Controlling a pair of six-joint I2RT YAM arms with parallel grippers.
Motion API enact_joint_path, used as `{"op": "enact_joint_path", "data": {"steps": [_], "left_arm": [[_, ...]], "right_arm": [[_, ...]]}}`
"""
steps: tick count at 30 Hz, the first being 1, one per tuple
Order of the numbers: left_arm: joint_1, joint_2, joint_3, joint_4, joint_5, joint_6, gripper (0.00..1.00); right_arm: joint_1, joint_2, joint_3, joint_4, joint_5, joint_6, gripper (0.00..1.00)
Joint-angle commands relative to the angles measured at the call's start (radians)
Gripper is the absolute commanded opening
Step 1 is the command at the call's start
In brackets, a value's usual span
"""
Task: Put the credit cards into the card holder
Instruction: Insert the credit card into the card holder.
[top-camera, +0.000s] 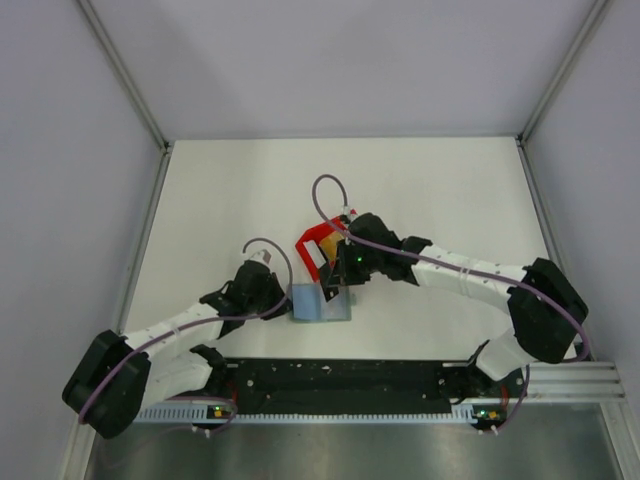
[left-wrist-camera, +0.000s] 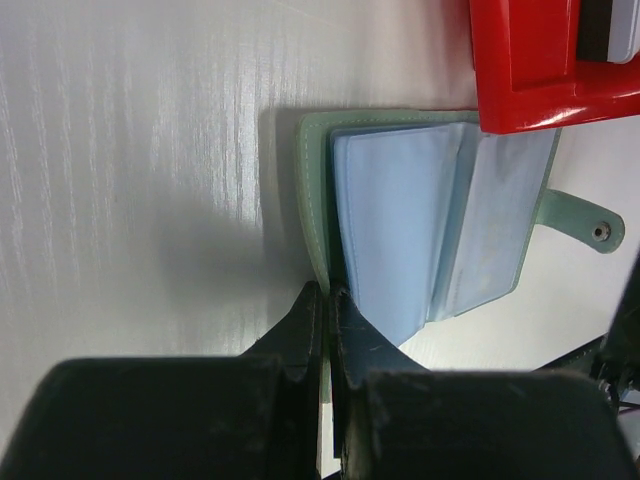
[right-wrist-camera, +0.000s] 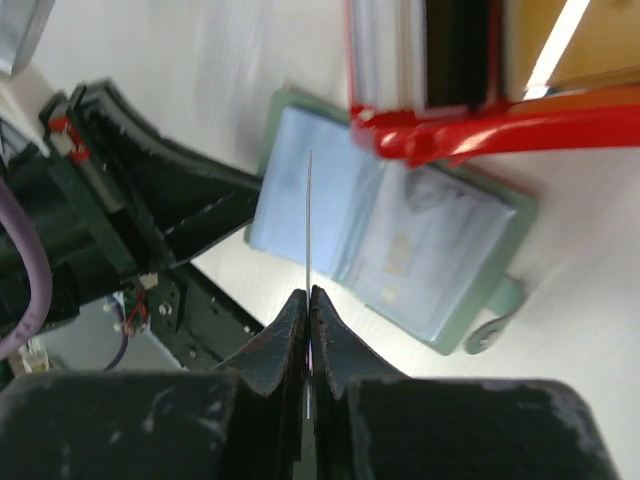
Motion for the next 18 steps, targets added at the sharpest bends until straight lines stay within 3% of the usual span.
{"op": "enact_joint_path", "data": {"steps": [1, 8, 18], "left_arm": [[0.004, -0.007, -0.025, 0.045, 0.014, -0.019, 0.00], [0.001, -0.018, -0.074, 0.068, 0.046, -0.040, 0.00], [-0.052, -0.062, -0.152, 0.123, 0.036, -0.186, 0.00]], "right_arm": [[0.097, -0.010, -0.062, 0.181, -0.048, 0.058, 0.00], [0.123, 0.012, -0.168, 0.269, -0.017, 0.089, 0.00], [0.114, 0.007, -0.313, 0.436, 0.058, 0.164, 0.00]]}}
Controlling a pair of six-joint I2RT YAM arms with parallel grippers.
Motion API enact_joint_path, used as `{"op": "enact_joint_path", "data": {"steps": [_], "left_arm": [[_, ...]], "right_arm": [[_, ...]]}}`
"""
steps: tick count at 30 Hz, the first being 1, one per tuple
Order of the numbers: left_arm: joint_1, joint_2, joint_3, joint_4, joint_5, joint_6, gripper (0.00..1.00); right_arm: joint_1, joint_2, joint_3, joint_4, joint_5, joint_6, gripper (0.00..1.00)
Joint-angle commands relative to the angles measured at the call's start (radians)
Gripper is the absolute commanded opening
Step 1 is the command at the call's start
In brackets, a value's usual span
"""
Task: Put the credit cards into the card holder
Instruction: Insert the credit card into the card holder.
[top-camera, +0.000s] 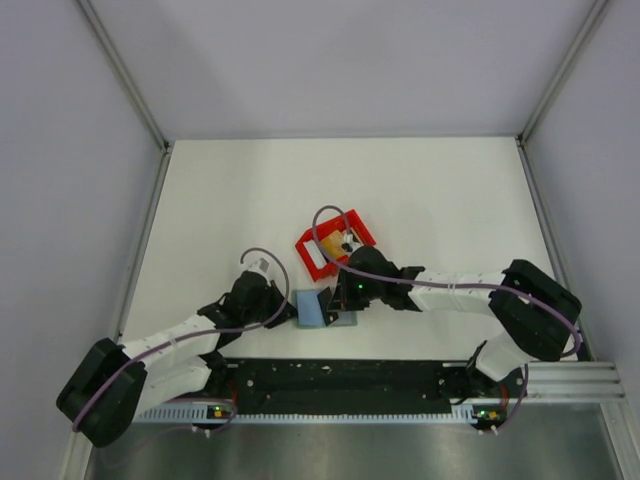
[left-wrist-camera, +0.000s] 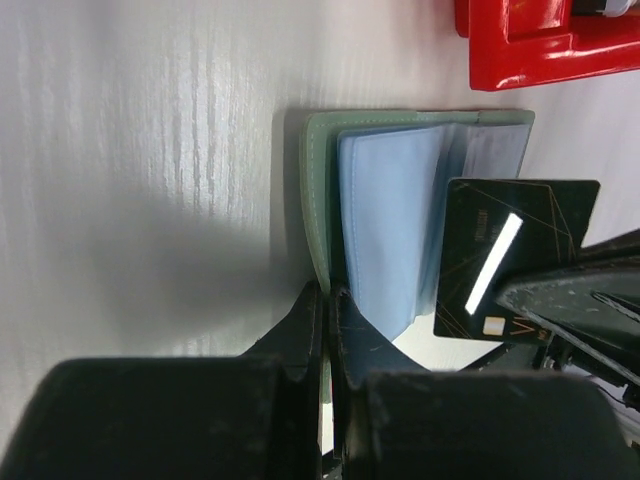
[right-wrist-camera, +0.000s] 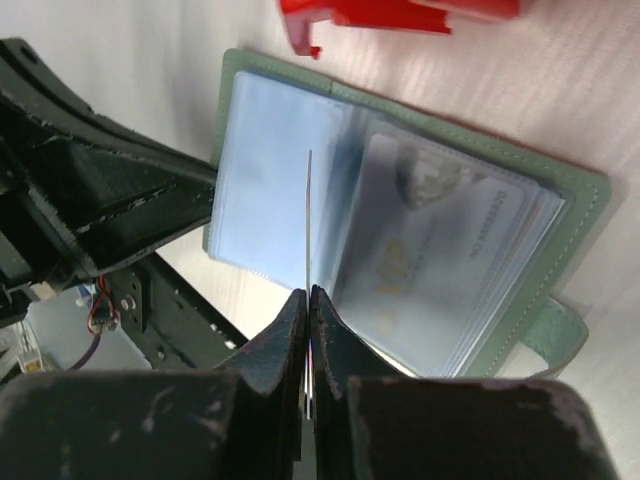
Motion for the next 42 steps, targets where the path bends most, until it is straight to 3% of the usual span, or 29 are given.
{"op": "enact_joint_path", "data": {"steps": [1, 4, 13, 28, 42], "left_arm": [[-0.031, 0.001, -0.044, 0.006, -0.014, -0.069, 0.00], [-0.034, -0.001, -0.046, -0.017, -0.032, -0.082, 0.00], [-0.036, 0.005, -0.054, -0.001, -0.034, -0.077, 0.00], [-0.039, 0.033, -0.055, 0.037, -0.029, -0.074, 0.00], [-0.037, 0.027, -0.047, 0.016, -0.037, -0.060, 0.00]], "right_arm": [[-0.012, -0.025, -0.067, 0.141, 0.062, 0.060, 0.00], [-0.028, -0.032, -0.122, 0.193, 0.089, 0.079, 0.00], [-0.068, 0.055, -0.176, 0.345, -0.029, 0.143, 0.00], [-0.029, 0.147, -0.209, 0.377, -0.041, 0.264, 0.00], [-0.014, 0.054, -0.306, 0.347, 0.035, 0.407, 0.00]]}}
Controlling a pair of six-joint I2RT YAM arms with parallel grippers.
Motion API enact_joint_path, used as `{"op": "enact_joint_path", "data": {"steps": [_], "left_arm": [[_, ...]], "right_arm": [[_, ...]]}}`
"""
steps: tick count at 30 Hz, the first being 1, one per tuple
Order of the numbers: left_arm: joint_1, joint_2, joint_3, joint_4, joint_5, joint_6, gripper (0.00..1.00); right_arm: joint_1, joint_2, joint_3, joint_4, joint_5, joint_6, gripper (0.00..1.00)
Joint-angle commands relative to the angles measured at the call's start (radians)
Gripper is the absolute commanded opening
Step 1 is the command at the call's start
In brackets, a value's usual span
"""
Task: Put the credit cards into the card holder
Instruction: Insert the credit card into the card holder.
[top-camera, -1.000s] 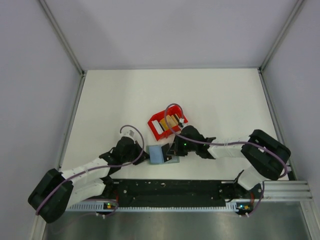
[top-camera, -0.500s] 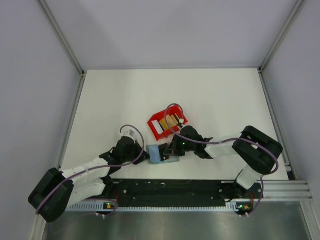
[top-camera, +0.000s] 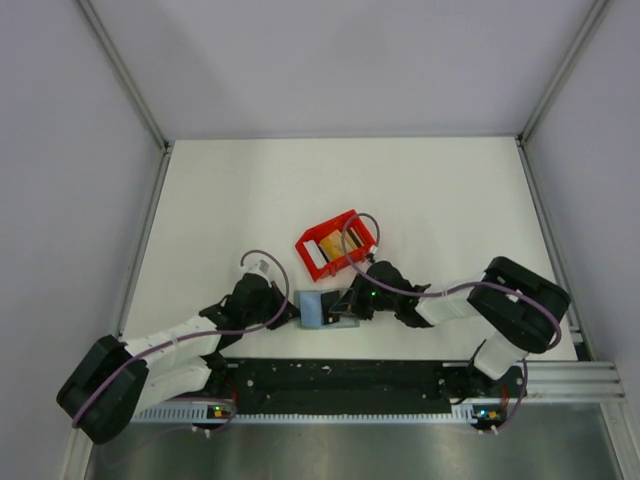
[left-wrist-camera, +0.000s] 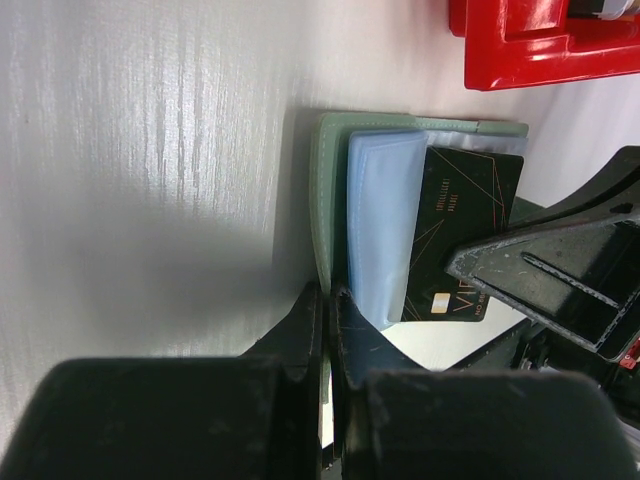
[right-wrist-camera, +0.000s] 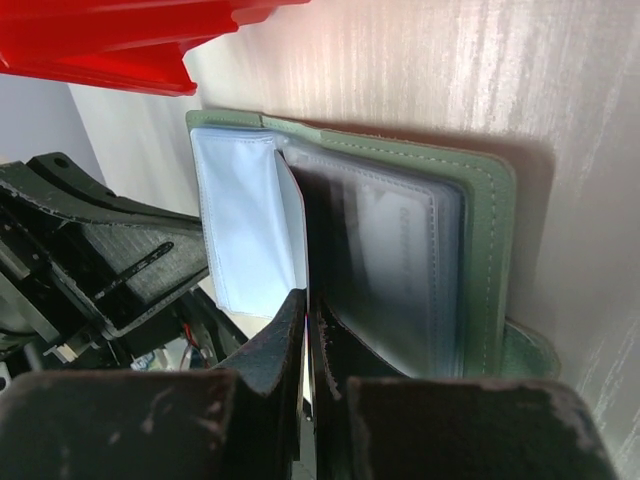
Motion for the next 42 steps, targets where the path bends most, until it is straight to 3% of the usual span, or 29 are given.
{"op": "enact_joint_path", "data": {"steps": [1, 7, 30, 36, 42], "left_arm": [[-0.007, 0.014, -0.016, -0.058, -0.033, 0.030, 0.00], [-0.005, 0.012, -0.026, -0.060, -0.045, 0.023, 0.00], [-0.005, 0.029, -0.016, -0.015, -0.022, 0.038, 0.00], [-0.007, 0.024, -0.009, -0.030, -0.028, 0.044, 0.00], [-0.005, 0.023, 0.002, -0.049, -0.033, 0.058, 0.00]], "right_arm": [[0.026, -0.033, -0.046, -0.138, 0.045, 0.035, 0.00], [0.034, -0.125, -0.047, -0.233, 0.142, 0.007, 0.00], [0.039, 0.125, 0.054, -0.018, -0.124, 0.021, 0.00], [0.039, 0.014, 0.069, -0.181, -0.029, -0.080, 0.31], [0.053, -0.085, 0.146, -0.405, 0.117, -0.191, 0.38]]}}
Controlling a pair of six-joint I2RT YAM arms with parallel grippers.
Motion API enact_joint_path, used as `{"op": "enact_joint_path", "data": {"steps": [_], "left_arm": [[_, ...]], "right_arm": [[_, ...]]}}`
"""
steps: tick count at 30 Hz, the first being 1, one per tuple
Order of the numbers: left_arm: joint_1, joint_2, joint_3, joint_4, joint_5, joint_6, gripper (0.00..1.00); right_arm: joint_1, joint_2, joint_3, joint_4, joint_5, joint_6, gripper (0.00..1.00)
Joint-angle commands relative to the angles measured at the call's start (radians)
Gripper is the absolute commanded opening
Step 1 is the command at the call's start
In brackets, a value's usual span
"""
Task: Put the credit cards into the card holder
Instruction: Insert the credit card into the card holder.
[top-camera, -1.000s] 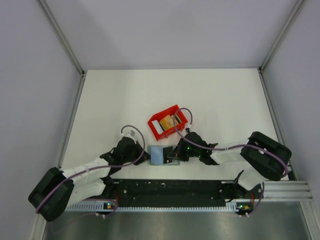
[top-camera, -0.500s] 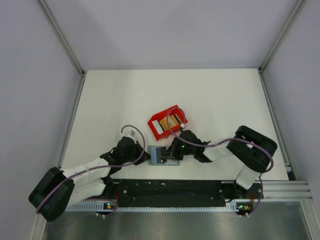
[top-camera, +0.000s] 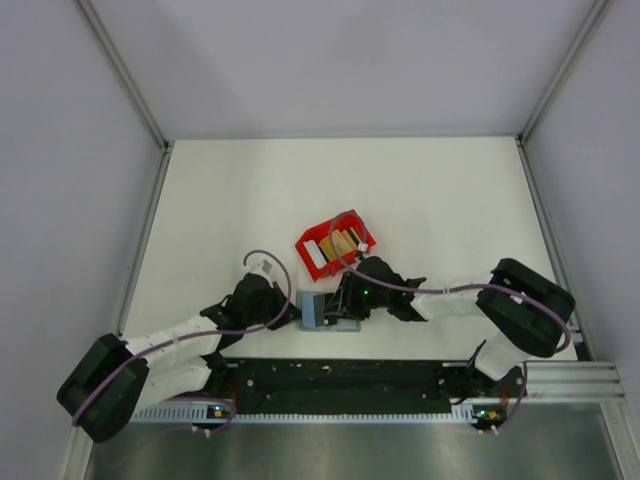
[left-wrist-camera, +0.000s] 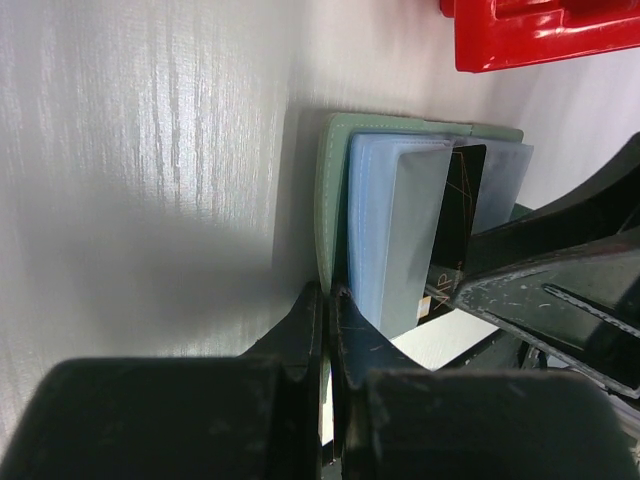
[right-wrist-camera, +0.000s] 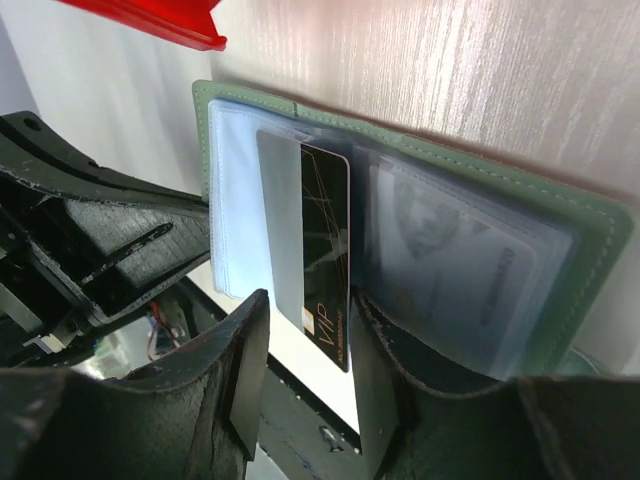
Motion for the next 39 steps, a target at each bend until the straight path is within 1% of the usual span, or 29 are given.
{"op": "enact_joint_path", "data": {"steps": [1, 5, 11, 15, 19, 23, 25, 27, 30, 35, 39], "left_arm": [[-0.001, 0.014, 0.005, -0.059, -0.043, 0.036, 0.00], [0.000, 0.013, 0.005, -0.059, -0.043, 0.038, 0.00], [0.000, 0.014, 0.006, -0.056, -0.040, 0.041, 0.00], [0.000, 0.013, 0.003, -0.053, -0.037, 0.041, 0.00], [-0.001, 0.011, 0.002, -0.045, -0.032, 0.039, 0.00], [0.000, 0.010, 0.003, -0.039, -0.026, 0.044, 0.00], [0.000, 0.010, 0.003, -0.036, -0.025, 0.047, 0.00], [0.000, 0.010, 0.003, -0.033, -0.019, 0.050, 0.00], [-0.001, 0.008, 0.005, -0.034, -0.017, 0.053, 0.00], [-0.001, 0.002, 0.011, -0.045, -0.020, 0.062, 0.00], [-0.001, -0.001, 0.020, -0.062, -0.025, 0.073, 0.00]], "right_arm": [[0.021, -0.065, 0.067, -0.246, 0.137, -0.125, 0.38], [0.041, -0.046, 0.101, -0.263, 0.131, -0.152, 0.38], [0.048, 0.046, 0.152, -0.246, 0.052, -0.154, 0.38], [0.052, 0.067, 0.169, -0.233, 0.024, -0.159, 0.38], [0.056, 0.081, 0.180, -0.177, -0.019, -0.171, 0.38], [0.059, 0.099, 0.212, -0.190, -0.027, -0.205, 0.38], [0.059, 0.107, 0.219, -0.168, -0.043, -0.212, 0.38], [0.061, 0.104, 0.215, -0.119, -0.062, -0.228, 0.38], [0.062, 0.084, 0.210, -0.088, -0.062, -0.241, 0.38], [0.062, 0.032, 0.201, -0.084, -0.028, -0.287, 0.38], [0.061, 0.029, 0.190, -0.018, -0.066, -0.288, 0.38]]}}
